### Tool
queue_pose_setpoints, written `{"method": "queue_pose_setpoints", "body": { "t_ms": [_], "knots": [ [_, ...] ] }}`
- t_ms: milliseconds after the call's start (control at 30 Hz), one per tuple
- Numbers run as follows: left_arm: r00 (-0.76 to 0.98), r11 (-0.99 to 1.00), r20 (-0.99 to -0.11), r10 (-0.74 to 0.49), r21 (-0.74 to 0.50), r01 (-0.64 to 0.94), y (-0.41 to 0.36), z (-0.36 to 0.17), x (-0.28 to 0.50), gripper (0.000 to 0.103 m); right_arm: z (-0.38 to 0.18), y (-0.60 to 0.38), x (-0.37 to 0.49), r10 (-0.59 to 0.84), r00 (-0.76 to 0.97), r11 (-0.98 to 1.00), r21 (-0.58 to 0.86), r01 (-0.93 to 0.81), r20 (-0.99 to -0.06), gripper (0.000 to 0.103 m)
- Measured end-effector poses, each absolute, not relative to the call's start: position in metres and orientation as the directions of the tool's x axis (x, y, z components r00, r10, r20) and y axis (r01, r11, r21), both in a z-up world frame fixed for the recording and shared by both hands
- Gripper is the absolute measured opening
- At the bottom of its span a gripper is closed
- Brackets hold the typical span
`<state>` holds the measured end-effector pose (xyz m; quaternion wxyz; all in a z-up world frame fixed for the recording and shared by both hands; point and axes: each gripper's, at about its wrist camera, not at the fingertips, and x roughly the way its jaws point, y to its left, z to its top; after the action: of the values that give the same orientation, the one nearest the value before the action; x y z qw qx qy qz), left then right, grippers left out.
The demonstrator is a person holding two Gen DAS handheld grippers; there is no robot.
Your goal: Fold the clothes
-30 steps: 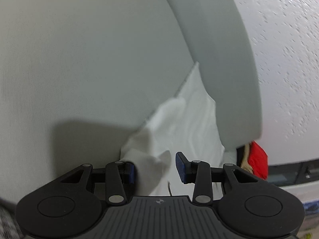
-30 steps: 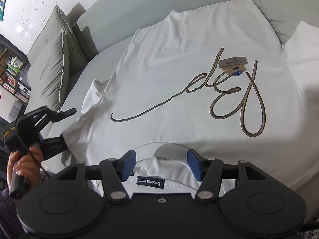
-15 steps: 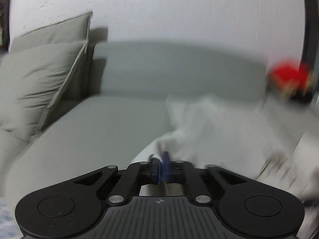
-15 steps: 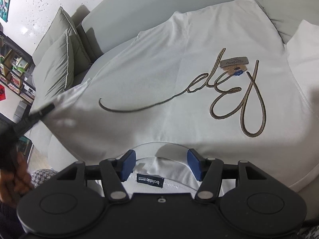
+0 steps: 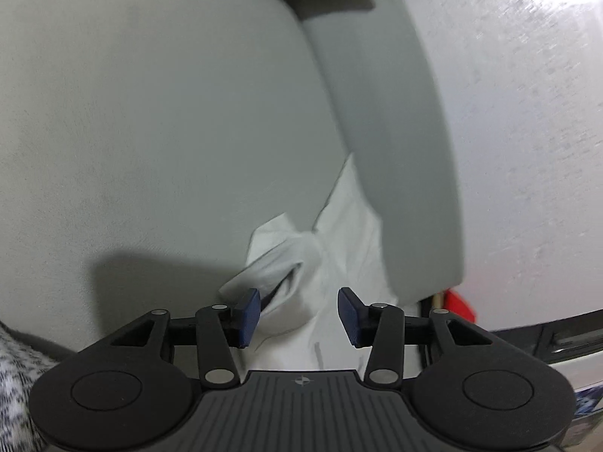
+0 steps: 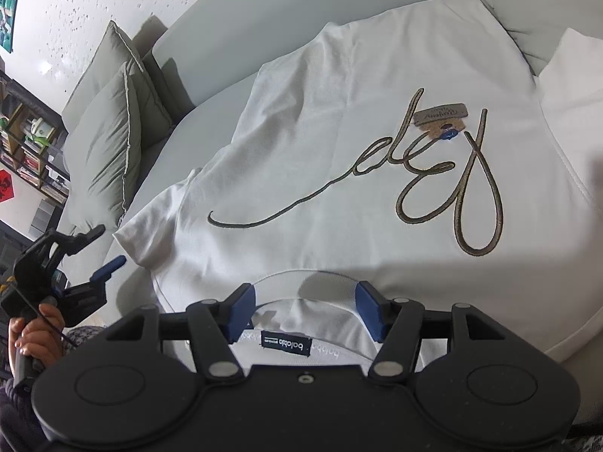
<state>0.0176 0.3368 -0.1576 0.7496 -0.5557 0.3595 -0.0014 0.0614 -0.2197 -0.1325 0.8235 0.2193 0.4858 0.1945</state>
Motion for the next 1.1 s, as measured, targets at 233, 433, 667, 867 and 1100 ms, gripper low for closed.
{"method": "queue_pose_setpoints", "body": {
  "t_ms": [233,433,667,867,1100],
  "knots": [
    [0.756,0.218,-0.541,-0.368,-0.841,-0.495,0.359,-0.174,0.016,0.066,-0.132,-0.220,0.061,0.533,0.454,0.829,0.549,-0.109,-0.714,0.058],
    [0.781,0.026,-0.427,-0.456,-0.884,-0.467,0.357,-0.194,0.023,0.060,-0.132,-0.217,0.061,0.530,0.455,0.833,0.540,-0.121,-0.715,0.061],
    [0.766,0.002,-0.418,-0.489,-0.878,-0.478,0.347,-0.197,0.043,0.058,-0.131,-0.214,0.059,0.523,0.458,0.841,0.524,-0.139,-0.719,0.064],
    [0.713,-0.039,-0.402,-0.574,-0.857,-0.514,0.350,-0.214,0.050,0.055,-0.130,-0.213,0.058,0.521,0.459,0.843,0.519,-0.142,-0.720,0.064],
    [0.710,-0.065,-0.429,-0.557,-0.830,-0.553,0.357,-0.224,0.051,0.018,-0.130,-0.211,0.057,0.514,0.462,0.848,0.509,-0.148,-0.723,0.064]
  ]
}}
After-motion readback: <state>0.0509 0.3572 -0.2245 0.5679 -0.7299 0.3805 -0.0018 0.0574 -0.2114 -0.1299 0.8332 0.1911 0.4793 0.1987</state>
